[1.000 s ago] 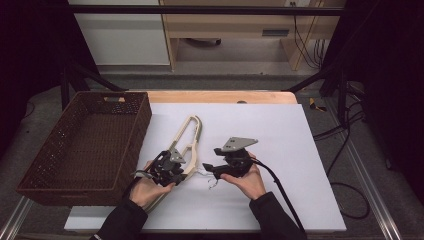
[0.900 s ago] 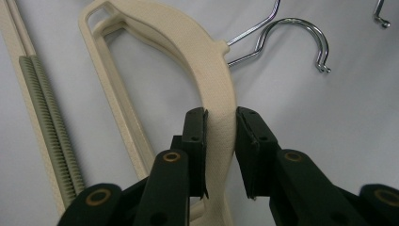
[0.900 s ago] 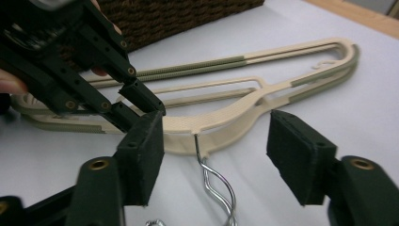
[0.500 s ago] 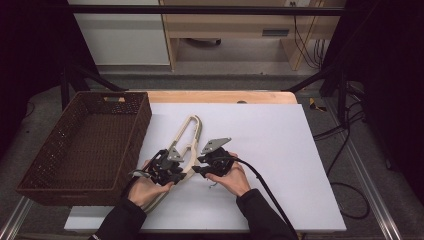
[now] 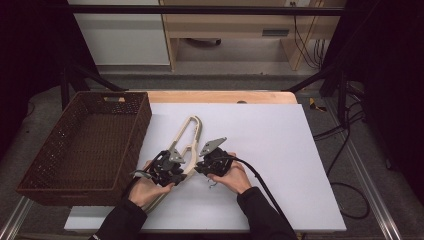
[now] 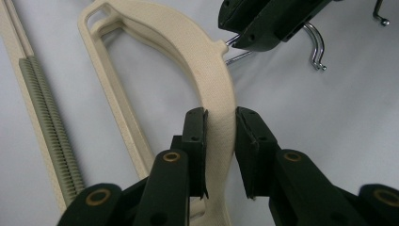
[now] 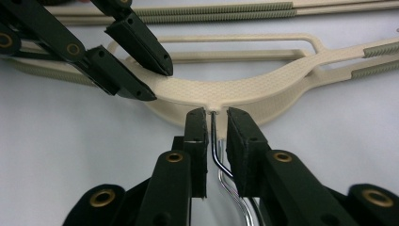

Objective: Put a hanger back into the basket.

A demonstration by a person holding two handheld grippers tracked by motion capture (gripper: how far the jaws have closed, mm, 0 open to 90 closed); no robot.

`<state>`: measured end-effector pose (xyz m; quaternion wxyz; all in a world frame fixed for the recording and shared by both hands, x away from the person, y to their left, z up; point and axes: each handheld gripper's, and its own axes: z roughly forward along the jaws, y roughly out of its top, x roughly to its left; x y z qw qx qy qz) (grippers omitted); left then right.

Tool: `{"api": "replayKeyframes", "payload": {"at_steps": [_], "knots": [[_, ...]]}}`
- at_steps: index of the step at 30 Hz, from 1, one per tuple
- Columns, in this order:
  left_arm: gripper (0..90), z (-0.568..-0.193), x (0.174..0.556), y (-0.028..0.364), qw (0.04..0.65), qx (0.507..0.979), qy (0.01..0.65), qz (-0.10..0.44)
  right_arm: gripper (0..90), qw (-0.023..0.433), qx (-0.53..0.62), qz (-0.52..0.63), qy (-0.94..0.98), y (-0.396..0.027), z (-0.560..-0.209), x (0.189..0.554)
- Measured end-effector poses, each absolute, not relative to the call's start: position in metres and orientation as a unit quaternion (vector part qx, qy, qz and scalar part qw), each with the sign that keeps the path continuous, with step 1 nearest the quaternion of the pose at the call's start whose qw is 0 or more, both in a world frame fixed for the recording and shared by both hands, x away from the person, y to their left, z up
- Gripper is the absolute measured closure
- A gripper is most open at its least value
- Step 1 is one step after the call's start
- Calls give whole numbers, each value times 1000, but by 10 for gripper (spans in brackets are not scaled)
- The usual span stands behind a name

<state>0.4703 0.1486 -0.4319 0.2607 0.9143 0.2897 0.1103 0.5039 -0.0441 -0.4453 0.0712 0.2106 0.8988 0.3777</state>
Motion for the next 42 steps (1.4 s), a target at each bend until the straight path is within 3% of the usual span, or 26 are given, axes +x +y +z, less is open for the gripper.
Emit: {"api": "replayKeyframes", "payload": {"at_steps": [17, 23, 26, 32, 42], "knots": [[732, -432, 470, 147, 266, 914, 285, 112, 887, 60, 176, 366, 912, -44, -440, 509], [531, -433, 471, 144, 268, 909, 293, 127, 890, 73, 176, 363, 912, -43, -439, 506], [489, -439, 476, 140, 267, 907, 299, 130, 891, 74, 171, 360, 914, -43, -436, 506], [513, -445, 479, 135, 253, 910, 299, 134, 891, 77, 168, 359, 915, -42, -436, 506], [720, -444, 474, 127, 247, 912, 293, 147, 890, 77, 170, 358, 915, -43, -431, 504]]}}
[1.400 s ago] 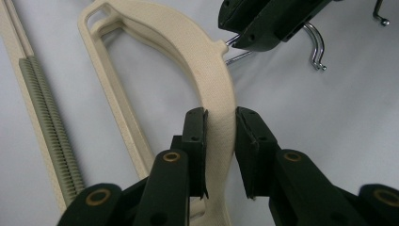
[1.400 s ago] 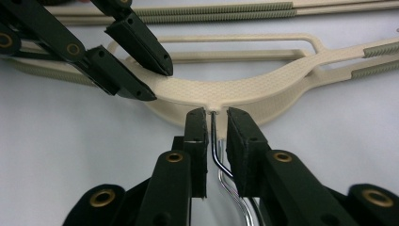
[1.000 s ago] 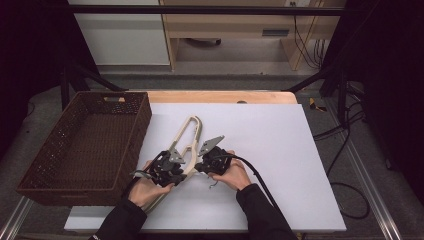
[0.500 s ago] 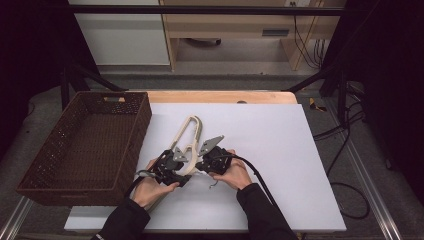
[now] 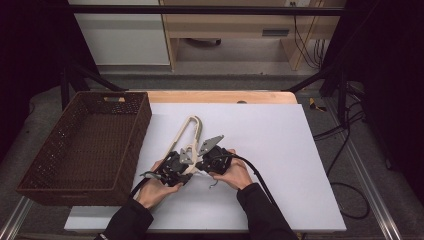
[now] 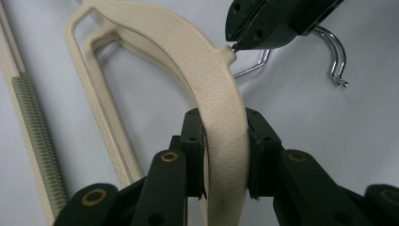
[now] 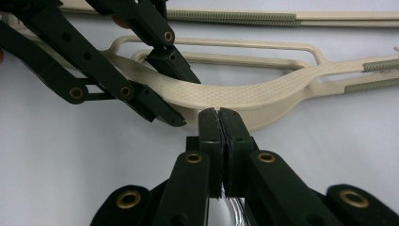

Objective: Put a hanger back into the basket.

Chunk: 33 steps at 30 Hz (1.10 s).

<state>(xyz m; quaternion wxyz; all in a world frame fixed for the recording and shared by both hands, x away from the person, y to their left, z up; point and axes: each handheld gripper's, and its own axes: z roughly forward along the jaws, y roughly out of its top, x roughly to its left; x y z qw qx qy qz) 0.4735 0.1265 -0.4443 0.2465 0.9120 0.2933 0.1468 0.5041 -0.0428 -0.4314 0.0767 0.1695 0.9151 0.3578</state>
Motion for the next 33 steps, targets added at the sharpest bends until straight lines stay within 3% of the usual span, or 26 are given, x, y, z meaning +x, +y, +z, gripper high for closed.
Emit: {"api": "replayKeyframes", "payload": {"at_steps": [3, 7, 17, 22, 33], "knots": [[726, -443, 472, 127, 245, 911, 296, 151, 876, 82, 174, 363, 912, -42, -432, 503], [729, -443, 472, 129, 243, 911, 297, 153, 744, 93, 180, 401, 893, -49, -420, 501], [743, -421, 465, 140, 253, 901, 305, 176, 561, 144, 242, 496, 822, -111, -376, 484], [760, -409, 462, 148, 251, 893, 314, 202, 430, 168, 283, 490, 807, -137, -380, 473], [801, -395, 465, 173, 256, 872, 349, 231, 227, 164, 337, 510, 774, -175, -395, 455]]}}
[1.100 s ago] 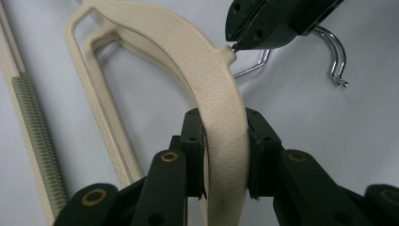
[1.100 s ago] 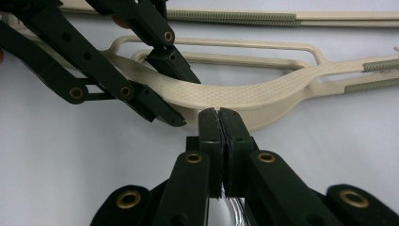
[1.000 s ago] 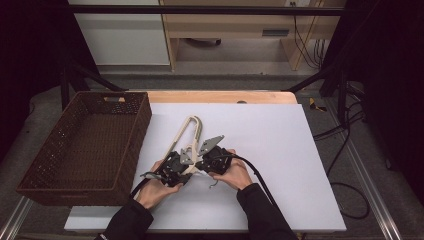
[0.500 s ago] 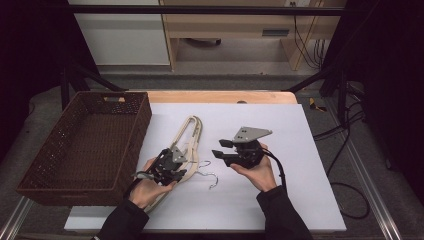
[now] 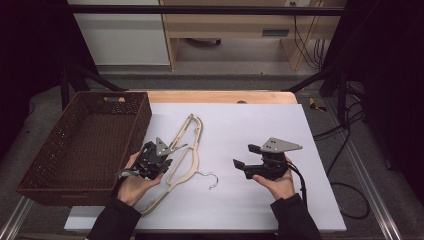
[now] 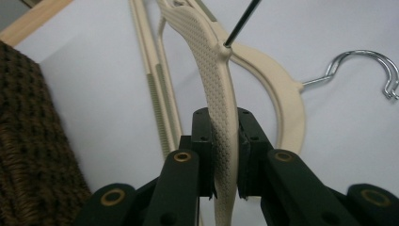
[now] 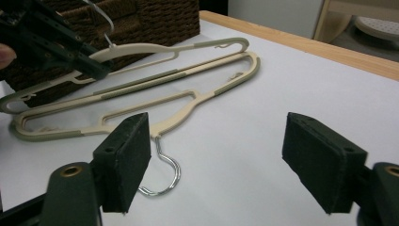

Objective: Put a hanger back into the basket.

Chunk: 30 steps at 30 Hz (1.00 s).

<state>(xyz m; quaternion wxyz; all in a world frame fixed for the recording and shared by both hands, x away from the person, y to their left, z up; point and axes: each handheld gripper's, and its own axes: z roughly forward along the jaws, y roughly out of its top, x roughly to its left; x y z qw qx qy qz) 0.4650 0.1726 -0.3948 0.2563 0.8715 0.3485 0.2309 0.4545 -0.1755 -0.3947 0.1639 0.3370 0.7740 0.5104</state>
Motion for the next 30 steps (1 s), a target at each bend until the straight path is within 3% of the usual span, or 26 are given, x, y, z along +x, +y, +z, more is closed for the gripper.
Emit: {"api": "replayKeyframes", "payload": {"at_steps": [16, 30], "knots": [[857, -368, 456, 206, 302, 831, 387, 260, 199, 171, 344, 513, 767, -191, -398, 446], [859, -292, 417, 249, 448, 800, 332, 222, 130, 200, 338, 538, 746, -202, -383, 436]]}}
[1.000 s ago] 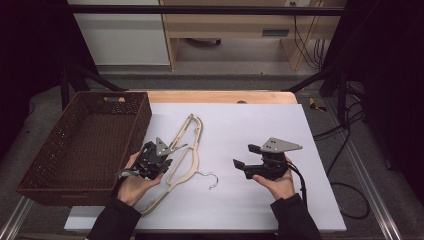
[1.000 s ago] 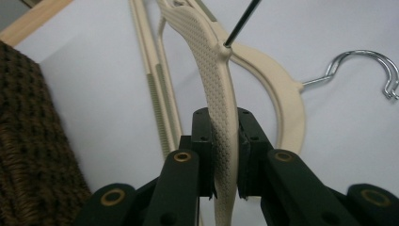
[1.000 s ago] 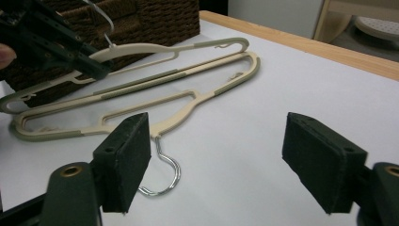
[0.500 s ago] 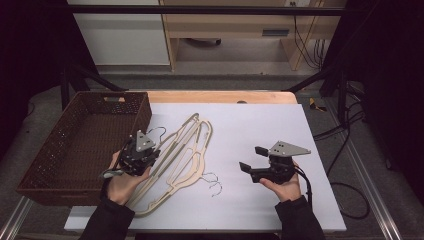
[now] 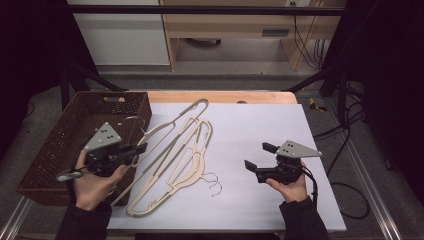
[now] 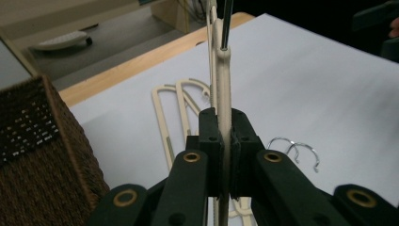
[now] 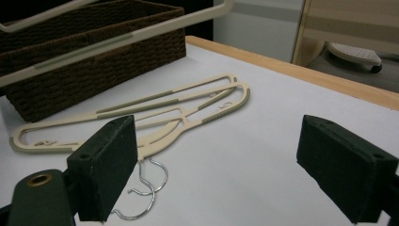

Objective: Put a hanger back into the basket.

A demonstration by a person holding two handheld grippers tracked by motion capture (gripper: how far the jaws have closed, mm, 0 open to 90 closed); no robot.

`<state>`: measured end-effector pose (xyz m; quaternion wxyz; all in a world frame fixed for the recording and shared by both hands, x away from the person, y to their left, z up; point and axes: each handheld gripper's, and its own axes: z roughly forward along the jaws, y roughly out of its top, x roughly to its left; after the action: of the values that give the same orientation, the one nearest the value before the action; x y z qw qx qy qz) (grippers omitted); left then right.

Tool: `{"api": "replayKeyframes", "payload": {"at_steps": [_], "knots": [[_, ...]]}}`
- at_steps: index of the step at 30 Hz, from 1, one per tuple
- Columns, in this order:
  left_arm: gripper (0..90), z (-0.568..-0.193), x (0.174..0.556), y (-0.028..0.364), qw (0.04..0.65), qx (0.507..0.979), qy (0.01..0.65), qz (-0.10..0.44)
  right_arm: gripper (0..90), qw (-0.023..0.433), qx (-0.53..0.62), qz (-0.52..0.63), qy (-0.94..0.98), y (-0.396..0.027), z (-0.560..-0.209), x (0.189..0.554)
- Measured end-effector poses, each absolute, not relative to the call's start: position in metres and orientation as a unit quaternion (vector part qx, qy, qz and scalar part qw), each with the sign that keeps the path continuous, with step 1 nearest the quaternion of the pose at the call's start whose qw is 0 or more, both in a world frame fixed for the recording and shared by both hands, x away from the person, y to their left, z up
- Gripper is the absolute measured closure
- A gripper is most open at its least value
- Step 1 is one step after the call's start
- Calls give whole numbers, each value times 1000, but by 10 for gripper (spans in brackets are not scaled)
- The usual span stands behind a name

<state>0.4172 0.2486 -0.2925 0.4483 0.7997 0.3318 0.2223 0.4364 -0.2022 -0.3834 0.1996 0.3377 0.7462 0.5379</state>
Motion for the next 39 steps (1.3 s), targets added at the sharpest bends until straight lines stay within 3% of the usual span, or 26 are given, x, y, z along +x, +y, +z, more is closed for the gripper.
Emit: {"api": "replayKeyframes", "payload": {"at_steps": [8, 17, 32, 39], "knots": [[859, -251, 416, 271, 451, 806, 305, 232, 115, 213, 342, 545, 735, -211, -378, 432], [858, -225, 444, 321, 453, 810, 298, 222, 103, 222, 347, 546, 730, -217, -376, 431], [858, -247, 488, 392, 419, 817, 325, 224, 85, 225, 350, 539, 732, -216, -377, 433], [858, -274, 495, 428, 406, 797, 382, 232, 79, 224, 346, 540, 734, -217, -376, 432]]}}
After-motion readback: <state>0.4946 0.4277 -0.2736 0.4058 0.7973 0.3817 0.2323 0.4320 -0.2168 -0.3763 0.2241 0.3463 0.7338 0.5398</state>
